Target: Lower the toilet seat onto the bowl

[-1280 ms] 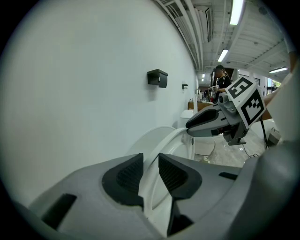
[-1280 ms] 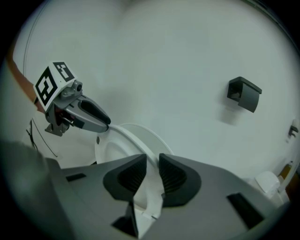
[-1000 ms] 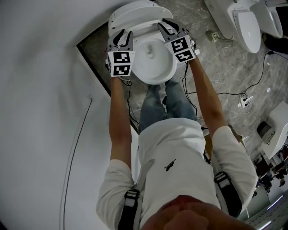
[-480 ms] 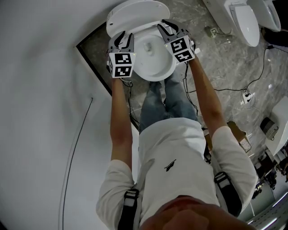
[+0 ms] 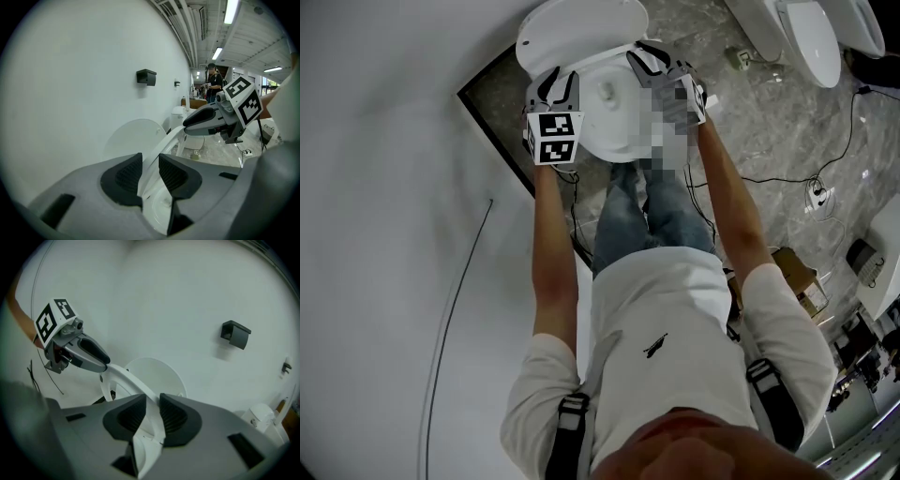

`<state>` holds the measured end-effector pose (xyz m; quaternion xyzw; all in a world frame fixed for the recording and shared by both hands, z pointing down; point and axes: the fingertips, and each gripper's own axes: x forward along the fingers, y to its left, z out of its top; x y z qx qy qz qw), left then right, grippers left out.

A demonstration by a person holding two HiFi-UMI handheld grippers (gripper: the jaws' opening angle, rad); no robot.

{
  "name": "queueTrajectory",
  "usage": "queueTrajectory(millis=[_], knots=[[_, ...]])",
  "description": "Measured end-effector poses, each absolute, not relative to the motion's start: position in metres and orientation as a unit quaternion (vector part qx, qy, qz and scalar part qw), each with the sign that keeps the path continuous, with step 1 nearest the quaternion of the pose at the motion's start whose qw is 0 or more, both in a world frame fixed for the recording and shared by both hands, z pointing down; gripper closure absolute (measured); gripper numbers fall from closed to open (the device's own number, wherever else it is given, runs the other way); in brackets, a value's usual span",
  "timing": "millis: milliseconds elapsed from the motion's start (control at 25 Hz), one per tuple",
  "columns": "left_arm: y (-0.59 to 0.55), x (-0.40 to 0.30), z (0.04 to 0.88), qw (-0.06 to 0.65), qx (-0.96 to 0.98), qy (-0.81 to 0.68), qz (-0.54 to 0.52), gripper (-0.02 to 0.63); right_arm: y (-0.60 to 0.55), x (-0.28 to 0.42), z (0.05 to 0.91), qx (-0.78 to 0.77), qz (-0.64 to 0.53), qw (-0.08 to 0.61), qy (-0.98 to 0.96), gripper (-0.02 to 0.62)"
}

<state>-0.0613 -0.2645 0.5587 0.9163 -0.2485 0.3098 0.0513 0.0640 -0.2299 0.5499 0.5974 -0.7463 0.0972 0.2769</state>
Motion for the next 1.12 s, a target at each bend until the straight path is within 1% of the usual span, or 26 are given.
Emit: queueTrajectory(millis=[1120], knots=[[-0.207, -0.072, 0.572, 0.06, 0.91, -0.246, 0.327, 0.492, -0.176, 0.053, 0.564, 0.578, 0.112, 0.273, -0.761, 0.494]])
